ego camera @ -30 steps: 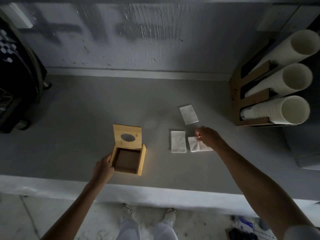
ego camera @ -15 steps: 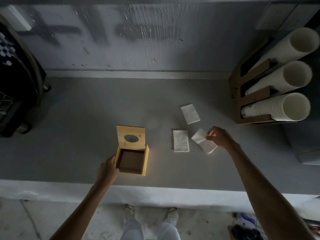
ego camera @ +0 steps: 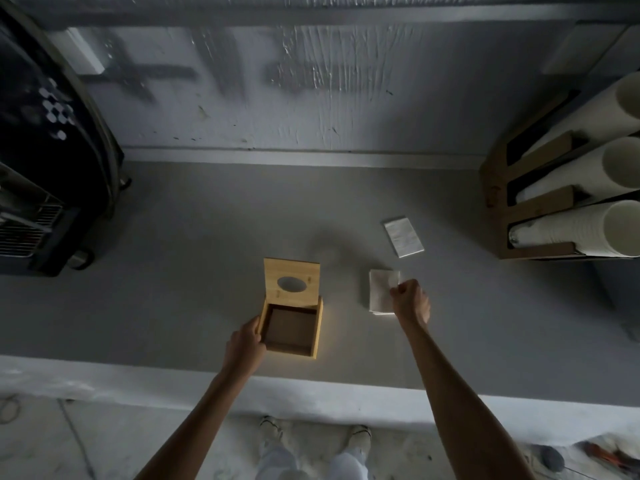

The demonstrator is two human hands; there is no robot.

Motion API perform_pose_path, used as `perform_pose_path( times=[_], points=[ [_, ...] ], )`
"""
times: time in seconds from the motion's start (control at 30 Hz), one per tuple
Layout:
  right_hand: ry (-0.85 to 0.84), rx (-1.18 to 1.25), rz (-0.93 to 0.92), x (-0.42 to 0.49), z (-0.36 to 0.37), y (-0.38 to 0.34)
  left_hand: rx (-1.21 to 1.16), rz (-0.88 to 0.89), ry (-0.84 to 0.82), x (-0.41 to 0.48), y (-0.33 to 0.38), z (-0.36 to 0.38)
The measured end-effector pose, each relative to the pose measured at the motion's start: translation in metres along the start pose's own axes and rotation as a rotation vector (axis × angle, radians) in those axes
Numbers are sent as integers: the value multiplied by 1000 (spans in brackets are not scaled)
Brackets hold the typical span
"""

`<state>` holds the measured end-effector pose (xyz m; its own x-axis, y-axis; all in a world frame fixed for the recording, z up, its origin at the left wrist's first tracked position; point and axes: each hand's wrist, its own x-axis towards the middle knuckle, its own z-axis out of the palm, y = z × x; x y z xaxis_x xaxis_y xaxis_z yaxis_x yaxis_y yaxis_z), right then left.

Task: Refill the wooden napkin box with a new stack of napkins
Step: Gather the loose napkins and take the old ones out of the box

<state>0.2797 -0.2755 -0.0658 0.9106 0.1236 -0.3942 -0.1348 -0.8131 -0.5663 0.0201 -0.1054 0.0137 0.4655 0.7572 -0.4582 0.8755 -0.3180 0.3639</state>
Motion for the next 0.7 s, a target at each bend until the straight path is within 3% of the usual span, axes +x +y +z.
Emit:
perform_pose_path(
  times=[0.27,0.7],
  points=[
    [84,-285,-34,4,18,10,-31,-10,-27,0,-1,-1],
    [-22,-107,187,22,6,8,-36,7,-10,-2,0,-1]
  ],
)
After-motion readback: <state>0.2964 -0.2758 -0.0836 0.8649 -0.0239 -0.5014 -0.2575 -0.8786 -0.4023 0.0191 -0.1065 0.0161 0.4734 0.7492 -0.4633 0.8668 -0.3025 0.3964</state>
